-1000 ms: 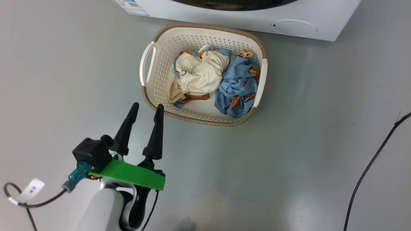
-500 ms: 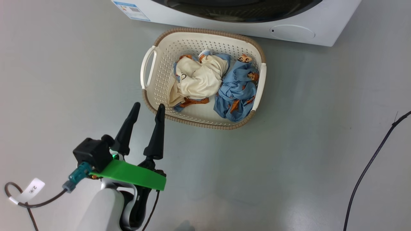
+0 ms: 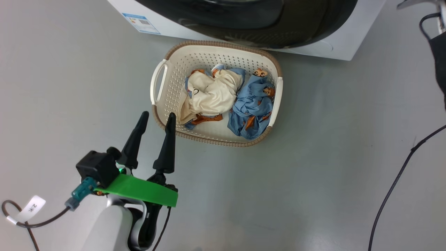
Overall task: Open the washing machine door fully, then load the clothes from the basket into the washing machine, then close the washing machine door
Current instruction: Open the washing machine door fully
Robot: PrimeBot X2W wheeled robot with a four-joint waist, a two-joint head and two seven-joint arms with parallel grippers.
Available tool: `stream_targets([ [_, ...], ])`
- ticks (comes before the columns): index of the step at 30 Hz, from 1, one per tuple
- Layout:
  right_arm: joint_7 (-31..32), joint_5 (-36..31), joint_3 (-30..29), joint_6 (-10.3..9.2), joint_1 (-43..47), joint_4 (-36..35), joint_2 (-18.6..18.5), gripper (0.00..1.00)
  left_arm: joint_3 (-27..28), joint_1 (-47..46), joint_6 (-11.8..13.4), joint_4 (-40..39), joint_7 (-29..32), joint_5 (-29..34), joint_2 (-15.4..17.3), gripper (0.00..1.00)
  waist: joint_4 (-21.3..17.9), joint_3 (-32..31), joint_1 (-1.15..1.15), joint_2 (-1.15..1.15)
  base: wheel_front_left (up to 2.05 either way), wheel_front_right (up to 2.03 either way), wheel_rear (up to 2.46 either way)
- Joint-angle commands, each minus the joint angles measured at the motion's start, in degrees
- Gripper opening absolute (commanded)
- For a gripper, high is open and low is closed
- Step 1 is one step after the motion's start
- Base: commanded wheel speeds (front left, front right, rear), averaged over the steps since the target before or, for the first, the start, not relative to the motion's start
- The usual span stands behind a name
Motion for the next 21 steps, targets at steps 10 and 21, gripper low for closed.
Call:
stream_targets([
  [10, 1.7, 1.5, 2.2, 0.08, 6.8, -4.3, 3.1, 0.0, 2.8, 1.6, -0.1, -1.7, -0.4, 2.0, 1.5, 1.0, -1.6, -3.0, 0.0, 0.0, 0.0, 0.0, 0.0],
  [21, 3.3, 1.8, 4.5, 0.08, 12.9, -6.2, 4.6, 0.0, 4.4, 3.4, -0.1, -1.4, -0.4, 4.6, 1.5, 1.0, -3.5, -6.9, 0.0, 0.0, 0.0, 0.0, 0.0],
])
